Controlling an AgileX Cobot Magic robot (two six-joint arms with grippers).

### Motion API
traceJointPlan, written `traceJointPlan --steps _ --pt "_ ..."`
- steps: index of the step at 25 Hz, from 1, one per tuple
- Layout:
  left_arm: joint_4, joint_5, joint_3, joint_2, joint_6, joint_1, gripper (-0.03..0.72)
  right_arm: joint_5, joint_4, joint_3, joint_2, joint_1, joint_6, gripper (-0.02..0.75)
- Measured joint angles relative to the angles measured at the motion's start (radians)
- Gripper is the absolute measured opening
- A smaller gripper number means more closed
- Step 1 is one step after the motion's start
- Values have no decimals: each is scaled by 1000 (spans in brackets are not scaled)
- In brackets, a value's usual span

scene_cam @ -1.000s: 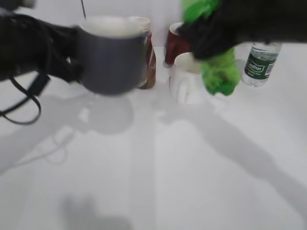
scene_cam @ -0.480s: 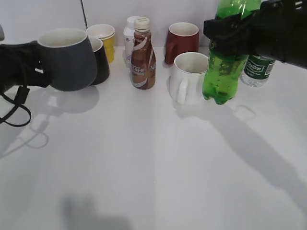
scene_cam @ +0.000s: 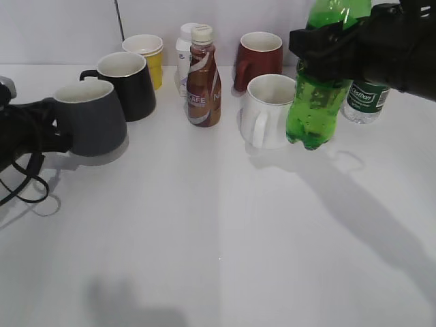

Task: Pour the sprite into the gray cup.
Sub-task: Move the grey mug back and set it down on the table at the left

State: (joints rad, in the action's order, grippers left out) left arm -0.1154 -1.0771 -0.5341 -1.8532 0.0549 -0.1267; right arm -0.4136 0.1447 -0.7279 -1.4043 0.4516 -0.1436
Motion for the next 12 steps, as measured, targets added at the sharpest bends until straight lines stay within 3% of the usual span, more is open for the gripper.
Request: traceJointPlan --steps 12 --pt "3 10 6 -44 0 0 43 -2 0 0 0 0 0 480"
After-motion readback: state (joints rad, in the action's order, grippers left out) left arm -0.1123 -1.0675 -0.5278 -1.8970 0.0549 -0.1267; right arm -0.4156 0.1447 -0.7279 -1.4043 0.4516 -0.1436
